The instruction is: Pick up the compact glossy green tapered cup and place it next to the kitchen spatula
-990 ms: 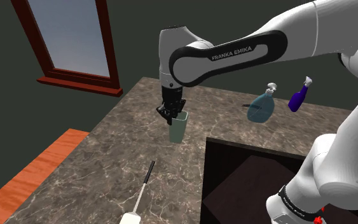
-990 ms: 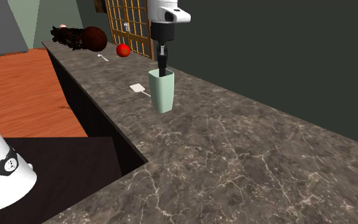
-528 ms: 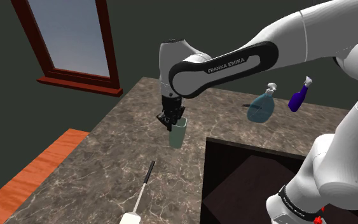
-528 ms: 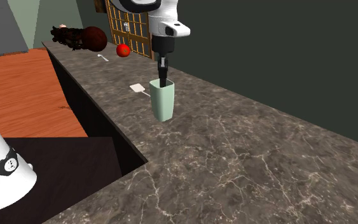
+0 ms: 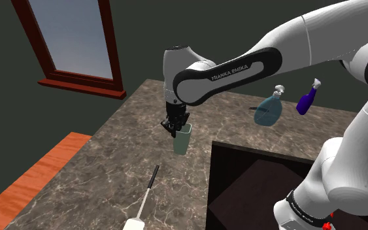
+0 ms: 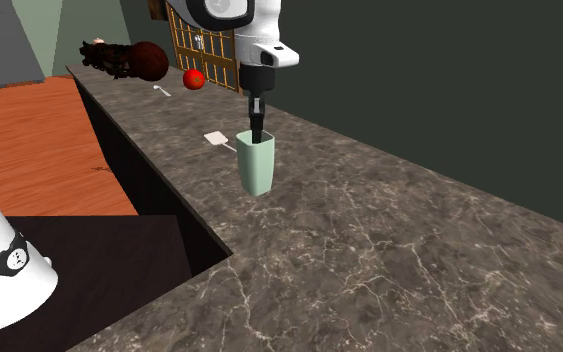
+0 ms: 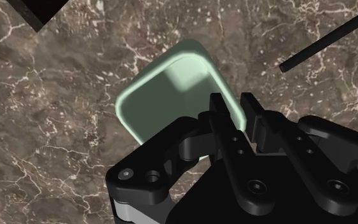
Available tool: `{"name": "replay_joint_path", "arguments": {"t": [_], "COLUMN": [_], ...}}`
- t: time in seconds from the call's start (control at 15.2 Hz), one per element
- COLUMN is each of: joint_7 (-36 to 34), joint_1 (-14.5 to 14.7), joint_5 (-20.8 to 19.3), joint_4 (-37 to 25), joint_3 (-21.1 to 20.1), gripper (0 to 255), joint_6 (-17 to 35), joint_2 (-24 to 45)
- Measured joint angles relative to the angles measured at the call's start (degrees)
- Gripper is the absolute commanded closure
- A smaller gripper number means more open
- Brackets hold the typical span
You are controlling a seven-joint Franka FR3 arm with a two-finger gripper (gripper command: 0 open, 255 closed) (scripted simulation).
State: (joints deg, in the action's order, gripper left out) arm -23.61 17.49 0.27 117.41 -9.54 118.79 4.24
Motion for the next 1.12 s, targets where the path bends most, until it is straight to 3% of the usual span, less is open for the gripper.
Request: {"name": "replay_joint_path", "arguments": {"t": [0.07,0.46,0.79,1.12], "joint_7": [0.0,0.0,0.2,0.3], "joint_1": [0.0,0.0,-0.1,-0.1], "joint_5": [0.0,0.0,0.3,0.3], "joint_4": [0.0,0.0,-4.6,-5.0], "joint_3": [0.0,0.0,0.1,0.0], "gripper": [0,0,0,0], "joint_6": [0.0,0.0,-6.3,-7.0], "joint_2": [0.0,0.0,-1.8,-2.0]}}
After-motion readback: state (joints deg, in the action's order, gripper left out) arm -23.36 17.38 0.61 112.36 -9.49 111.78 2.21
